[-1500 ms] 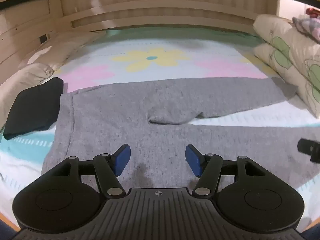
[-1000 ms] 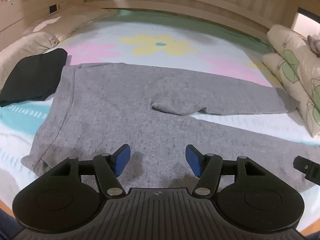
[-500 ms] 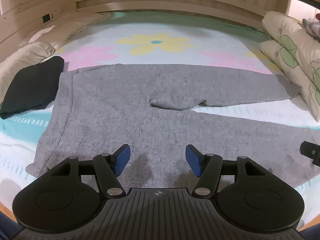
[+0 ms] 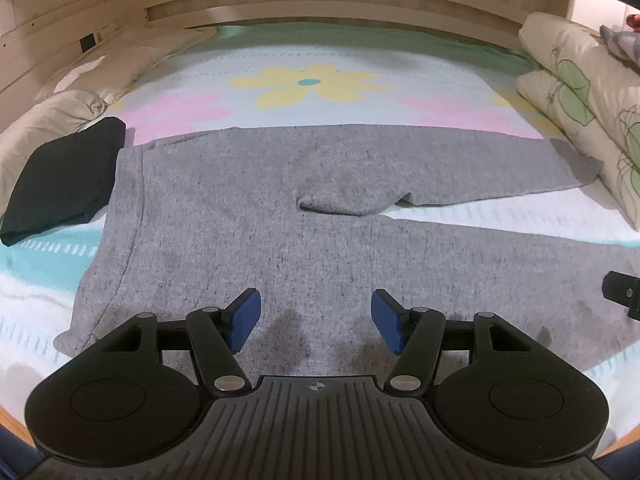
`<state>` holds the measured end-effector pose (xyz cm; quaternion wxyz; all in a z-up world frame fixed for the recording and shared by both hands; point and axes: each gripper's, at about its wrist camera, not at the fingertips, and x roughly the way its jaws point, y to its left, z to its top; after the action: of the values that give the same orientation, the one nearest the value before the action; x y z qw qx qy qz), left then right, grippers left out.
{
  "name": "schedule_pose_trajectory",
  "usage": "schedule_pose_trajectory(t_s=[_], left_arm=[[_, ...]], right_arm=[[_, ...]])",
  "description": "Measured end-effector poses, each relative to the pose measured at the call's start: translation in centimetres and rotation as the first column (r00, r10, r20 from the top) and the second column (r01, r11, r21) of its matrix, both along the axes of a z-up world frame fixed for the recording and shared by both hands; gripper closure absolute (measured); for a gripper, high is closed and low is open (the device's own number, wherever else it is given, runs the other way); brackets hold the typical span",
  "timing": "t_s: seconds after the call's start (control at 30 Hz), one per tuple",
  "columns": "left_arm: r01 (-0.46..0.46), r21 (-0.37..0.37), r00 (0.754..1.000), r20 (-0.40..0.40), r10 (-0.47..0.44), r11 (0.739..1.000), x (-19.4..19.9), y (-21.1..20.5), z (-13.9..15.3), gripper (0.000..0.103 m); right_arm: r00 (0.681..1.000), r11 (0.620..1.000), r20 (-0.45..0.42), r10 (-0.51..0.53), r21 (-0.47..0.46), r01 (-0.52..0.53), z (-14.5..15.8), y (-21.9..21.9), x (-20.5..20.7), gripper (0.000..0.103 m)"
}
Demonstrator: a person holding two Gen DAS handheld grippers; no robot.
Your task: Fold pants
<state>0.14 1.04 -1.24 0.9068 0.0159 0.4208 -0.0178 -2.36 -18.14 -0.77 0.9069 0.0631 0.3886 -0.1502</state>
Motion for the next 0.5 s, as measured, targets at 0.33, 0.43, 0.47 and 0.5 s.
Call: schedule_pose_trajectory(t_s=[0.33, 0.43, 0.47, 0.5], left_arm=[[0.003, 0.013, 1.000, -0.007, -0.003, 1.000, 0.17, -0.08, -0.12, 0.043], [0.004, 0.015, 1.000, -0.006, -0.004, 1.000, 0.15, -0.09, -0.12, 0.043], [0.003, 0.015, 1.000, -0.005, -0.003, 1.000, 0.14, -0.12, -0.13, 0.043], [0.003, 0.015, 1.000, -0.005, -0.003, 1.000, 0.14, -0.13, -0.13, 0.043]], right_arm=[[1.000, 1.000, -0.001, 0.000, 0.000, 0.000, 0.02, 0.01, 0.05, 0.006], [1.000, 1.000, -0.001, 0.000, 0.000, 0.000, 0.00, 0.01, 0.03, 0.006], [1.000, 1.000, -0.001, 0.000, -0.001, 0.000, 0.01, 0.02, 0.05, 0.006], [1.000, 1.000, -0.001, 0.000, 0.000, 0.000, 0.00, 0.01, 0.04, 0.006]])
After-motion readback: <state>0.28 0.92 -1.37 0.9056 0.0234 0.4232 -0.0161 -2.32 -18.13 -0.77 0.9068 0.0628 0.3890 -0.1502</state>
